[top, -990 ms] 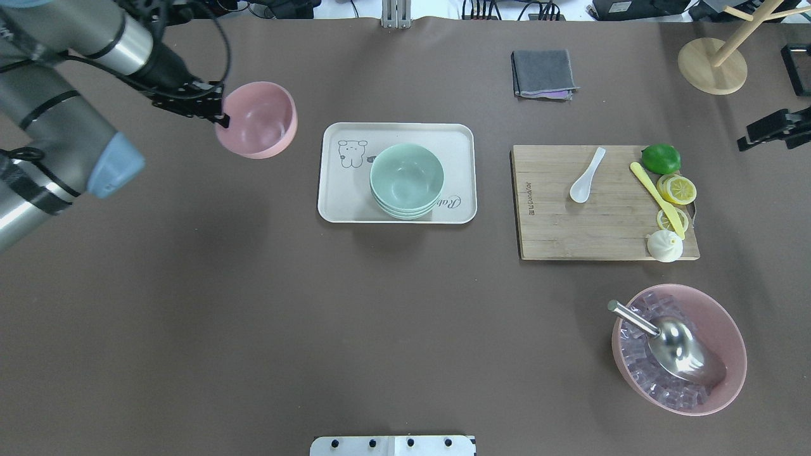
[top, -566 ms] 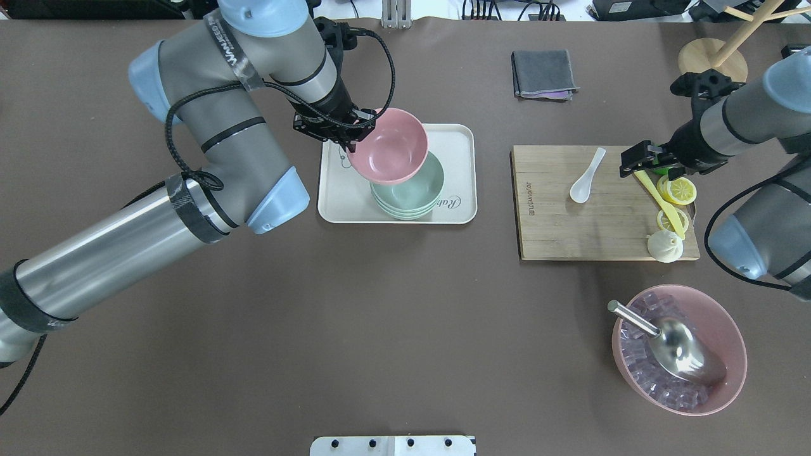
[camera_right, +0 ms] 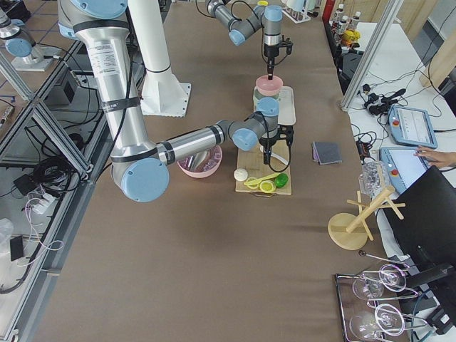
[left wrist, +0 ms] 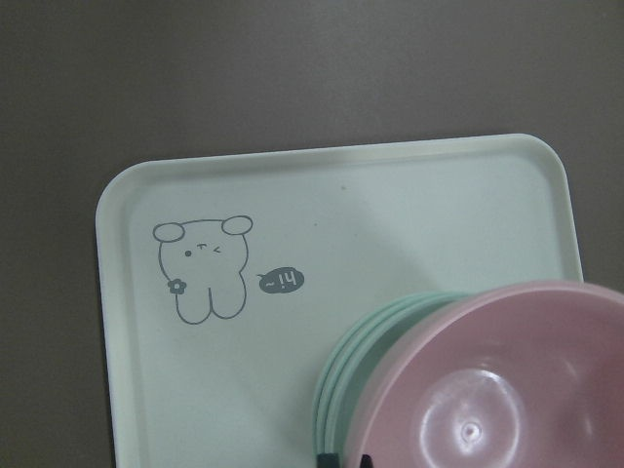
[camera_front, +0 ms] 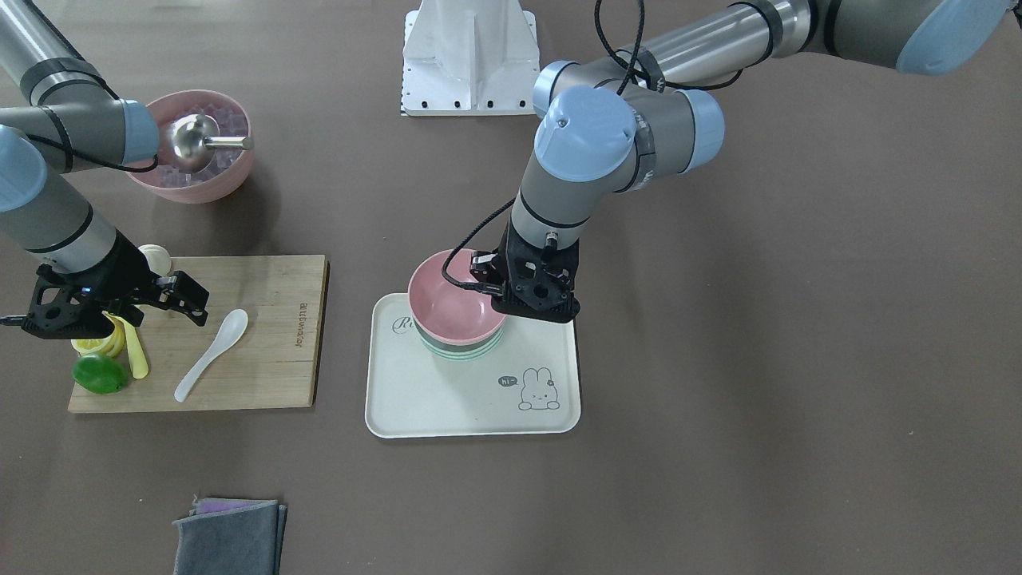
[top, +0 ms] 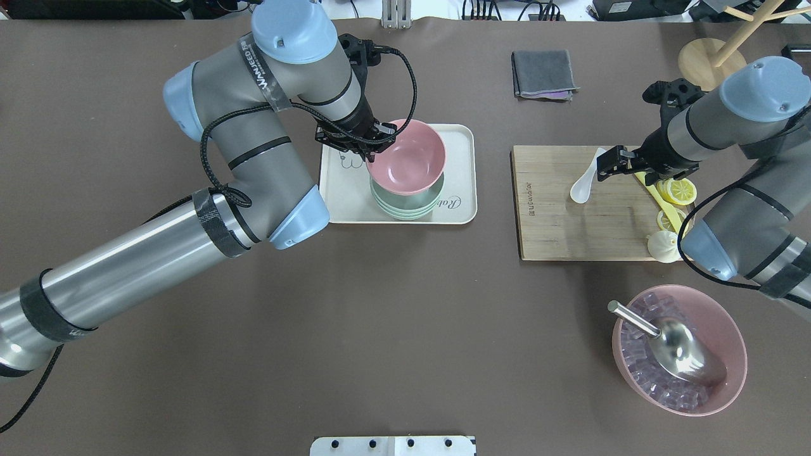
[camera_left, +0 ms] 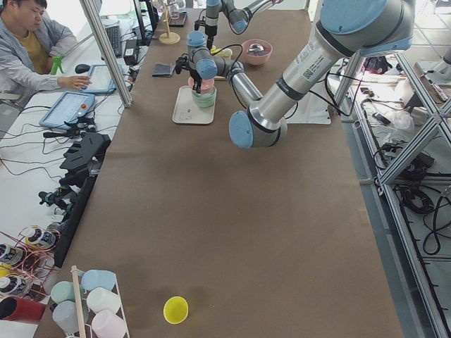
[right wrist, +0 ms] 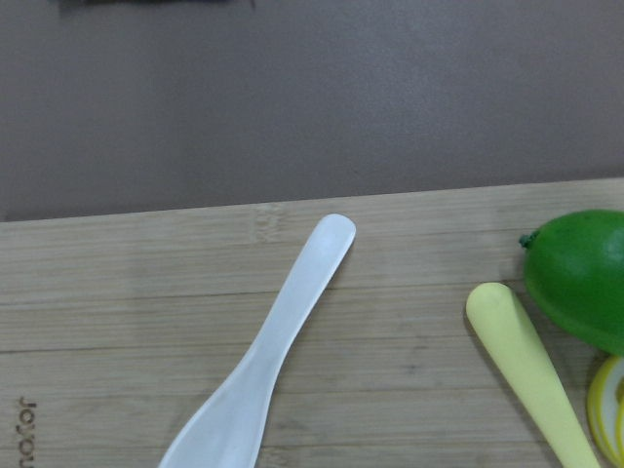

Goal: Stack pink bowl on green and place spoon
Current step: 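Lower pink bowl onto green bowls with left gripper while right reaches for spoon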

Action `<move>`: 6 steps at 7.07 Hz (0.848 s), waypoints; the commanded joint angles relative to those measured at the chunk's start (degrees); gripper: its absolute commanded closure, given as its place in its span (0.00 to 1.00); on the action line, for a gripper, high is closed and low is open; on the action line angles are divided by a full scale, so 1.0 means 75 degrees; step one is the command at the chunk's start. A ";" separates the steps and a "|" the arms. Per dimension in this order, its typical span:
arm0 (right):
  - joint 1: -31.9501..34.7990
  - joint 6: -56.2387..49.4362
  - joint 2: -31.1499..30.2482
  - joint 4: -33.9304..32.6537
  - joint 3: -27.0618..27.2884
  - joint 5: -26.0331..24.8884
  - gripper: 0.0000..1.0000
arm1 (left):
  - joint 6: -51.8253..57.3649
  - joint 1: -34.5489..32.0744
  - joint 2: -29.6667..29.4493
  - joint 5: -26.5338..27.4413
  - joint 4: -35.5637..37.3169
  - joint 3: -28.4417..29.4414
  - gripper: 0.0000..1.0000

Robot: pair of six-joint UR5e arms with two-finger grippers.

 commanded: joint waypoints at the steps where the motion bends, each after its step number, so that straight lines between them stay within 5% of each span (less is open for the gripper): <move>1: -0.0014 0.0169 0.0245 -0.0009 -0.0270 0.0001 0.00 | -0.0009 0.0018 -0.0015 0.0006 -0.0108 0.0040 1.00; 4: -0.0014 0.1514 0.1018 -0.0009 -0.0949 0.0012 0.00 | -0.0009 0.0018 0.0009 0.0006 -0.0144 0.0052 1.00; 5: -0.0014 0.1646 0.1100 -0.0009 -0.1067 0.0001 0.00 | -0.0009 0.0018 0.0020 0.0006 -0.0144 0.0051 0.43; 6: -0.0025 0.2088 0.1217 0.0003 -0.1230 -0.0011 0.00 | -0.0009 0.0064 0.0067 0.0319 -0.0295 0.0040 0.10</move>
